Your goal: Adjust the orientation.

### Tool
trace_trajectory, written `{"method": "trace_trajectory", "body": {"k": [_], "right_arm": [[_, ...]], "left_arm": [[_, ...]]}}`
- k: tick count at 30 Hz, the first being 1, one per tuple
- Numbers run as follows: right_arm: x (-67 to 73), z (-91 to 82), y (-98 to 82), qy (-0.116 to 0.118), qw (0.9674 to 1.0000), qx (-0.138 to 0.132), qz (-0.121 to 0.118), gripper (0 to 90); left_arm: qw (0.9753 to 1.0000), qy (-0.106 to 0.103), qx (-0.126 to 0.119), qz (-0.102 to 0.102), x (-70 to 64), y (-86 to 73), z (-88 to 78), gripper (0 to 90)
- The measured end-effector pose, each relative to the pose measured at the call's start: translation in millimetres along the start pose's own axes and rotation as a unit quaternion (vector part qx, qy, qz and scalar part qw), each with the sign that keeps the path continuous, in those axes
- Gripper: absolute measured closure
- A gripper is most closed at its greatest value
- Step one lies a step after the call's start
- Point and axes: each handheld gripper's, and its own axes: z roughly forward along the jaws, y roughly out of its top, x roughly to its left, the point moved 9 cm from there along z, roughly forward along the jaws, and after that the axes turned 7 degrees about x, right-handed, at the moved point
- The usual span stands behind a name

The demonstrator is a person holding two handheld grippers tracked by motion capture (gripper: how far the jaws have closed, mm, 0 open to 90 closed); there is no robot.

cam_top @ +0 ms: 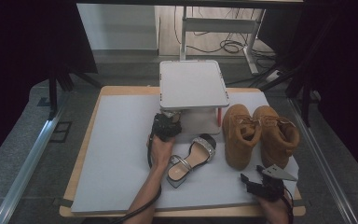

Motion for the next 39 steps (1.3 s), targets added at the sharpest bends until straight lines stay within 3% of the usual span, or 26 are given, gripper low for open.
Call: {"method": "trace_trajectory", "body": {"k": [2,17,19,24,26,33,35,36,39], "right_arm": [[0.0,0.0,0.0,0.000,1.0000,0.000,0.000,21.6],[0.1,0.1,0.1,0.000,1.0000,0.000,0.001,21.5],[0.1,0.1,0.1,0.000,1.0000,0.000,0.001,21.6],[0.2,0.1,0.1,0.000,1.0000,0.000,0.000,21.5],[0.2,0.1,0.1,0.000,1.0000,0.000,0.001,21.6],[0.2,0.1,0.1,0.000,1.0000,0.000,0.000,21.6],[0.2,0.1,0.1,0.000,1.0000,0.000,0.000,21.6],[0.2,0.1,0.1,0.000,1.0000,0.000,0.000,21.6],[0.2,0.1,0.1,-0.001,1.0000,0.000,0.000,21.5]], "left_arm": [[0.9999,-0.005,-0.003,-0.008,2.2,-0.3,-1.7,42.0],[0.9999,0.011,-0.004,0.002,1.1,-8.7,-12.2,41.8],[0.9999,-0.009,-0.003,0.006,0.4,-9.8,-13.6,40.9],[0.9996,-0.018,0.001,0.020,-1.1,-13.2,-17.1,35.6],[0.9991,-0.033,0.002,0.026,-2.3,-16.2,-21.5,33.6],[0.9978,-0.053,0.000,0.039,-2.0,-21.7,-28.4,44.8],[0.9970,-0.062,-0.001,0.046,-4.5,-22.2,-29.3,53.9],[0.9956,-0.078,-0.002,0.052,-9.2,-21.9,-29.4,57.1],[0.9951,-0.079,-0.003,0.060,-13.2,-21.2,-28.4,61.5]]}}
